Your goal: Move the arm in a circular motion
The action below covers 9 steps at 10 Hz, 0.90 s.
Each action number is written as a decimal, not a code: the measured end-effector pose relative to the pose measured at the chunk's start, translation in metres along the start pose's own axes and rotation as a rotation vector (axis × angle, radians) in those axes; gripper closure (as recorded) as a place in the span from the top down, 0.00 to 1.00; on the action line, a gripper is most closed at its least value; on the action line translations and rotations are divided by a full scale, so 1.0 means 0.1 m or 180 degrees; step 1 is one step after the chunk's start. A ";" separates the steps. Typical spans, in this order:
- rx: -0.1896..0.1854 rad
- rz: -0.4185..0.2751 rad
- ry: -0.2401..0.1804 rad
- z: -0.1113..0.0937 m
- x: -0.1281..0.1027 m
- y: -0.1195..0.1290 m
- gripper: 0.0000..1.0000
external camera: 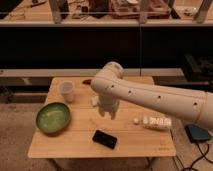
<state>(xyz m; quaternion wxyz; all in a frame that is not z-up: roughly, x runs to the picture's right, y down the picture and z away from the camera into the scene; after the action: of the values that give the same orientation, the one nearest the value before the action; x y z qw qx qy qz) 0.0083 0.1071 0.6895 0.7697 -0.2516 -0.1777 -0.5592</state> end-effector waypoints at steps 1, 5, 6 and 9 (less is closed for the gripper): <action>-0.0004 -0.0125 0.0064 -0.05 0.05 -0.09 0.41; -0.0058 -0.0217 0.0110 0.03 0.31 -0.26 0.41; -0.0089 -0.0310 0.0136 0.05 0.30 -0.32 0.41; 0.0087 -0.0356 0.0116 0.10 0.42 -0.34 0.41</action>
<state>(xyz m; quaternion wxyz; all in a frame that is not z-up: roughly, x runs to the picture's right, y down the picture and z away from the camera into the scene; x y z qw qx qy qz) -0.0104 0.0716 0.7271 0.7437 -0.2205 -0.1850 -0.6034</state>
